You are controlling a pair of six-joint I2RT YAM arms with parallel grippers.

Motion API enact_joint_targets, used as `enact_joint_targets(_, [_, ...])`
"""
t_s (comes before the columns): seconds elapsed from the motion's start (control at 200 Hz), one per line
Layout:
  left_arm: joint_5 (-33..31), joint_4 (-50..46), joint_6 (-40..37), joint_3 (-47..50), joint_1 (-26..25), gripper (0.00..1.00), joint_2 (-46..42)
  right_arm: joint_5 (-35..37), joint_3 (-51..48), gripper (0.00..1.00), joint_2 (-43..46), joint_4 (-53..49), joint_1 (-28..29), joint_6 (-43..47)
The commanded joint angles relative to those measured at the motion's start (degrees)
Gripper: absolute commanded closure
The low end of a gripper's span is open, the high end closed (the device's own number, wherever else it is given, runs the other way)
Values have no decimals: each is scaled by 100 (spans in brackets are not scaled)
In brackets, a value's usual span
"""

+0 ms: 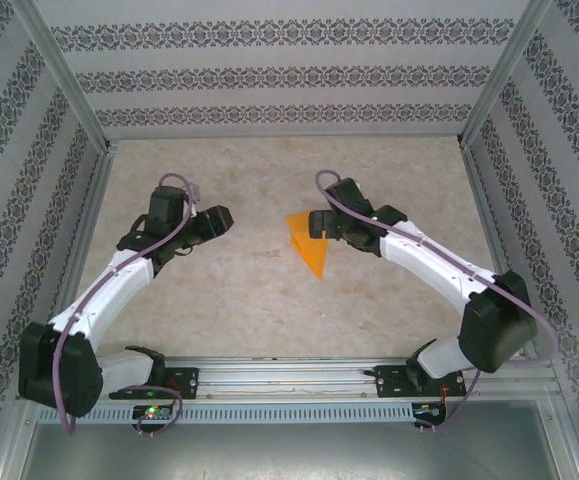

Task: Fold a paper plane with a square sheet of paper (fold left side to right side)
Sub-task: Turn over the paper at the center of the table.

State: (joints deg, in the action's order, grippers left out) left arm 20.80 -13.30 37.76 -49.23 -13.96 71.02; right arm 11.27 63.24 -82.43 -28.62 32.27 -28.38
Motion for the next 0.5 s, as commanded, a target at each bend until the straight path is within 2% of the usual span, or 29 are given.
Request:
enact_joint_targets(0.0, [477,808,485,42,-326,32,413,-872,-517,2,392,918,-350,-162])
enact_joint_targets(0.15, [578,1154,611,-257,-764,32,1243,-2169,-1804,2,1118,2572,-1118,-728])
enact_joint_targets(0.265, [584,1340,649,-559,-1032,32,1851,-2871,-2662,2,1568,3764,-1715,-1338])
enact_joint_targets(0.495, [724,1972,875,-1028,-1254,34,2937,-3679,-3108,2,2021,3820,-2315,-1377])
